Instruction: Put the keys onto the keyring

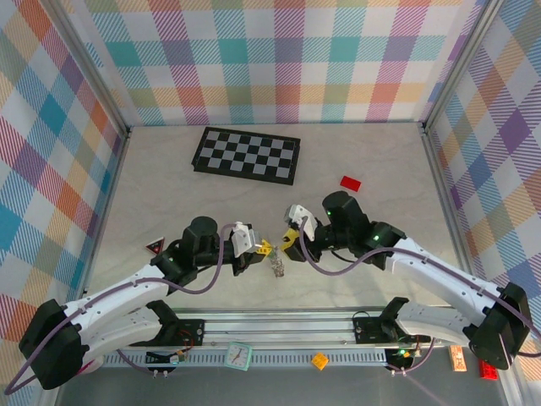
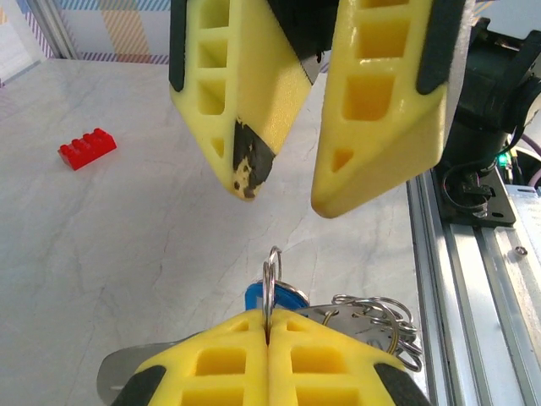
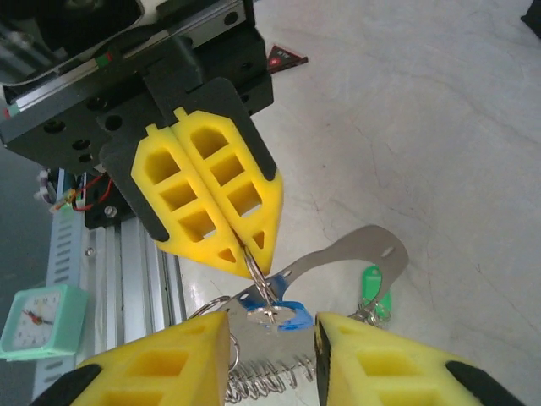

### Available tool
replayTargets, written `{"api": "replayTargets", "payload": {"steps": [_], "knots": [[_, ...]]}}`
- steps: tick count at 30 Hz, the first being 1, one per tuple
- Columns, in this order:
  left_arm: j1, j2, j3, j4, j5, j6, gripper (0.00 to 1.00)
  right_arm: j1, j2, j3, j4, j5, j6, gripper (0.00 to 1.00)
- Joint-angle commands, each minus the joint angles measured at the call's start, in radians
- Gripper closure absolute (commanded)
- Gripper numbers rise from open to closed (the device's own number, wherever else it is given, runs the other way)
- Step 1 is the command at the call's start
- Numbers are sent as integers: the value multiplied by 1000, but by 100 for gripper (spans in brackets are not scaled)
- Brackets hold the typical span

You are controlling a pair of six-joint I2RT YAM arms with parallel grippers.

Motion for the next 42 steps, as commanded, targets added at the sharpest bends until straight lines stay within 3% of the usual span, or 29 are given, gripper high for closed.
{"api": "replayTargets", "payload": {"steps": [1, 6, 18, 26, 42], "knots": [[-4, -27, -16, 99, 8, -20, 100, -1, -16, -29, 114, -32, 179, 67], [-4, -24, -21, 119, 8, -27, 100, -1, 17, -24, 100, -41, 218, 68], [-5, -14, -37, 167, 17, -48, 100, -1, -24, -65, 106, -27, -25, 74], [-4, -5, -38, 181, 26, -52, 100, -3, 9, -55, 111, -23, -91, 77], [-5, -13, -41, 182, 26, -52, 100, -1, 36, -33, 104, -68, -122, 100]]}}
